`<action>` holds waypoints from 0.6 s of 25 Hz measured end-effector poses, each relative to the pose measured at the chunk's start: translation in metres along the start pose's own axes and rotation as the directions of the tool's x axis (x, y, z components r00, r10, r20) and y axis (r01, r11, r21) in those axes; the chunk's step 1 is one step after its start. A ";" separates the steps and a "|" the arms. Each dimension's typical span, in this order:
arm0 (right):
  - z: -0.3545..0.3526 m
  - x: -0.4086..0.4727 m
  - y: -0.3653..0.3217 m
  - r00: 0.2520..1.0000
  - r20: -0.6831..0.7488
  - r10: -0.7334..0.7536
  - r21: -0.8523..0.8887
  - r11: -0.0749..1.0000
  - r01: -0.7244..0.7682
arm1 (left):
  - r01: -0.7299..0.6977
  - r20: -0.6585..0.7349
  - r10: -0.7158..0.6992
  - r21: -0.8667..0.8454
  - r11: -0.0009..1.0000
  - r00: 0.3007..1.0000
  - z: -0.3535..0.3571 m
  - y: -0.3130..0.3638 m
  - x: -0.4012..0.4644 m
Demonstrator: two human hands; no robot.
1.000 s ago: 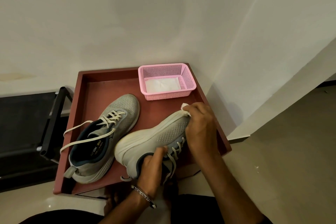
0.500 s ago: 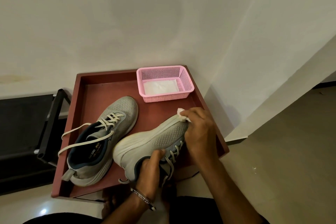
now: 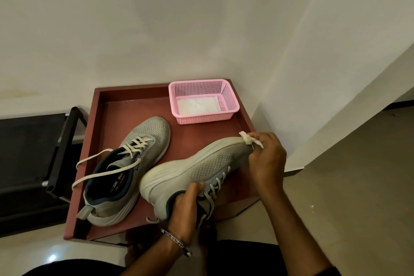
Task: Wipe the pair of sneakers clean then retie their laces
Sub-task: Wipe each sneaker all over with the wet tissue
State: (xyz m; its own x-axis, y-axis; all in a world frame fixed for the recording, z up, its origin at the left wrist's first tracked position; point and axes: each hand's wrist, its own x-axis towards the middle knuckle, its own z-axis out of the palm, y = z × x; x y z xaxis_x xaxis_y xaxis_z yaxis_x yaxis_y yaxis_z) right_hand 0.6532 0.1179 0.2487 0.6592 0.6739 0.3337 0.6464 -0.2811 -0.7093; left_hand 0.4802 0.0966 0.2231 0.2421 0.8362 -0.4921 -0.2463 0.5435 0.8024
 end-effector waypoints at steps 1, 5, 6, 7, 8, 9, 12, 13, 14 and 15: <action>-0.001 0.000 0.002 1.000 -0.009 0.008 -0.005 1.000 -0.008 | 0.007 0.000 -0.007 0.000 1.000 1.000 0.000 0.001 -0.001; 0.013 -0.021 -0.028 0.980 0.085 -0.178 -0.062 0.981 0.184 | 0.031 -0.014 -0.030 0.029 0.999 0.999 0.002 0.005 -0.002; 0.018 -0.027 -0.035 0.956 0.130 -0.261 -0.082 0.958 0.273 | 0.046 -0.016 -0.046 0.043 0.998 0.999 0.002 0.004 -0.002; 0.020 -0.032 -0.038 0.927 0.175 -0.331 -0.097 0.932 0.350 | 0.058 -0.018 -0.057 0.040 0.998 0.998 0.001 0.003 0.000; 0.021 -0.033 -0.038 0.903 0.210 -0.375 -0.104 0.910 0.402 | 0.060 -0.019 -0.059 0.043 0.997 0.998 0.001 0.001 0.001; 0.019 -0.030 -0.036 0.898 0.225 -0.379 -0.104 0.907 0.409 | 0.049 -0.016 -0.049 0.047 0.998 0.999 -0.001 -0.001 0.001; 0.006 -0.013 -0.022 0.974 0.137 -0.183 -0.128 0.971 0.200 | 0.016 0.004 -0.017 0.093 0.996 1.000 -0.003 -0.004 0.001; 0.003 -0.010 -0.020 0.987 0.095 -0.127 -0.140 0.980 0.139 | 0.008 0.010 -0.010 0.111 0.994 1.000 -0.003 -0.004 0.002; 0.004 -0.010 -0.021 0.991 0.075 -0.112 -0.149 0.981 0.123 | 0.004 0.022 -0.007 0.128 0.992 1.000 -0.004 -0.003 0.001; 0.006 -0.014 -0.026 0.988 0.085 -0.132 -0.151 0.978 0.144 | 0.002 0.033 -0.007 0.129 0.992 0.999 -0.004 -0.003 0.002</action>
State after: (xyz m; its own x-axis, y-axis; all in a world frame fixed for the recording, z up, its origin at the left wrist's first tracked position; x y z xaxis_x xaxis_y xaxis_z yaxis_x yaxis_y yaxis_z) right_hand 0.6253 0.1198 0.2587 0.5332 0.7605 0.3705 0.7848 -0.2811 -0.5524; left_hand 0.4777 0.0965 0.2187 0.2749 0.8297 -0.4858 -0.1225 0.5314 0.8382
